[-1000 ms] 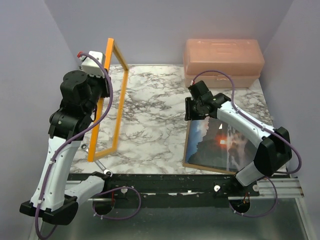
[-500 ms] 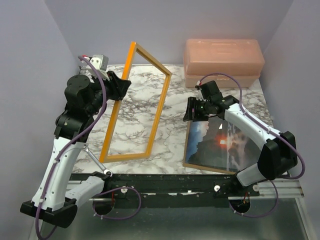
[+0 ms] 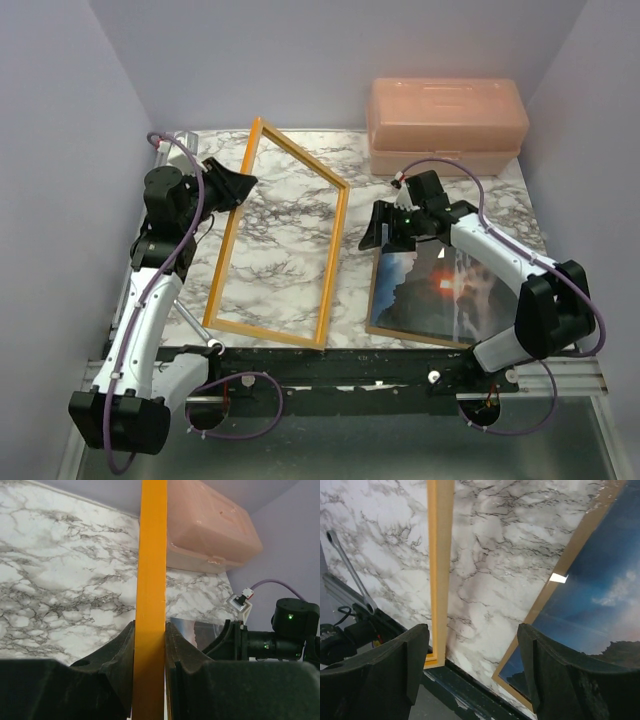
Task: Put the photo into the frame
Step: Turn over the photo frame at the center of the board.
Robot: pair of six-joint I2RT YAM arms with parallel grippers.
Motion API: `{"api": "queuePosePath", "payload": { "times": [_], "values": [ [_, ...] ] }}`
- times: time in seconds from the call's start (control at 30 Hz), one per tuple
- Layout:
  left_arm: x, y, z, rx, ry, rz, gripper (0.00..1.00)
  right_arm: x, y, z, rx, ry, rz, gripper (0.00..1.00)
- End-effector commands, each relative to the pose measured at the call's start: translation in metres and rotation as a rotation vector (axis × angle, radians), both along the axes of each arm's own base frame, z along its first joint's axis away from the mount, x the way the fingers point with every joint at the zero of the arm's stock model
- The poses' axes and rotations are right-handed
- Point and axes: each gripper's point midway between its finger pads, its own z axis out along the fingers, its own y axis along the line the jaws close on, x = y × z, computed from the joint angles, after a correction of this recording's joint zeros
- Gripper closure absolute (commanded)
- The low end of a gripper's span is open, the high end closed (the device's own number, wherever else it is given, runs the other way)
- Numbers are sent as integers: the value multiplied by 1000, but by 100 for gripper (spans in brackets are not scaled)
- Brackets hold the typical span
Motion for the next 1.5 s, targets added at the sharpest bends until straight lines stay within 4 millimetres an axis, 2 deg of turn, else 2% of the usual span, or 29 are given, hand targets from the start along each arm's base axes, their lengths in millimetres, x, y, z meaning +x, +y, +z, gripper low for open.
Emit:
{"api": "queuePosePath", "payload": {
  "times": [0.0,0.33,0.5,0.63,0.77,0.97,1.1,1.2,1.27,1.37,1.47],
  "values": [
    [7,8,9,-134,-45,-25,100,3,18,-1,106,19,40,21],
    [43,43,-56,-136,90,77,100,9,36,-24,170,96,69,23],
    [54,49,-80,-169,134,103,100,16,42,-37,167,127,72,24],
    [60,55,-103,-180,177,149,100,18,56,-48,168,153,97,25],
    [62,61,-121,-190,203,192,100,17,70,-69,132,186,107,26],
    [66,65,-141,-148,253,205,100,26,59,-102,-22,181,42,32],
    [70,64,-151,-123,297,182,100,28,54,-116,-72,183,30,42],
    [72,62,-157,-108,327,164,92,29,52,-124,-104,183,19,55],
    [73,63,-161,-90,355,160,81,31,48,-129,-136,176,8,63],
    [73,66,-162,-65,370,165,62,33,42,-135,-178,168,-6,75],
    [70,70,-163,-26,388,179,39,33,36,-140,-209,165,-15,84]
  ]
}}
